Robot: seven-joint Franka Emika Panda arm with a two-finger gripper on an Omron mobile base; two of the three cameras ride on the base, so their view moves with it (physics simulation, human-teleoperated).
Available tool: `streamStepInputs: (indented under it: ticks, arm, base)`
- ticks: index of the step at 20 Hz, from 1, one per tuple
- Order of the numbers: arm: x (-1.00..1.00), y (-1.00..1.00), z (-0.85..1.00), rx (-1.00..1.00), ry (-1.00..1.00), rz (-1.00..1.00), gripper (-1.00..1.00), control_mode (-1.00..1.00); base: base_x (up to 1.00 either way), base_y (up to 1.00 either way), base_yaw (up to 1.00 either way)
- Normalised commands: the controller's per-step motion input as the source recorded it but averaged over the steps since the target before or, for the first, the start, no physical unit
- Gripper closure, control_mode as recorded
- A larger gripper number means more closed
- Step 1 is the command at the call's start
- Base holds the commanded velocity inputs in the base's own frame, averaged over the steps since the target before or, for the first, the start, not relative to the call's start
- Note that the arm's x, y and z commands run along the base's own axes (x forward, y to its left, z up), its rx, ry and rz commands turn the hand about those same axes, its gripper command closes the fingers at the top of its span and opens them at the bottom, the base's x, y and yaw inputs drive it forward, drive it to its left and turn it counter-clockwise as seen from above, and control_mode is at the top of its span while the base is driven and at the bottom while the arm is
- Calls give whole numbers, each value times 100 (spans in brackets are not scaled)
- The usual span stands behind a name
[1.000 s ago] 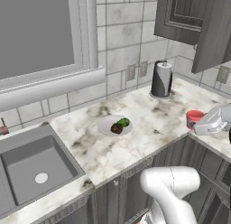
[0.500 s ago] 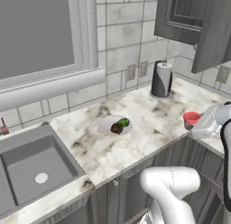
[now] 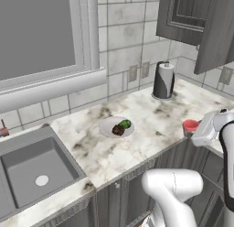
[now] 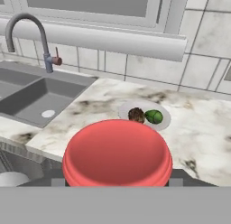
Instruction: Pick the avocado and bread from the counter and place them on the plate. Then pick the jam from the cabinet and place it next to the plate. Lastly close the cabinet door.
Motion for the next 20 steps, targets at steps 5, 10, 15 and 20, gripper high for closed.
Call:
streamStepInputs:
  ticks: [5,10,15,20]
  arm:
    - [26,0,-36,0,-1,0,100,-100]
    - [28,0,-23,0,-4,3,100,-100]
    - [33,0,-15,0,-1,7,100,-100]
    - [30,0,-12,0,0,10,100,-100]
  base:
    - [0,0,0]
    - [0,0,0]
    - [0,0,0]
    - [0,0,0]
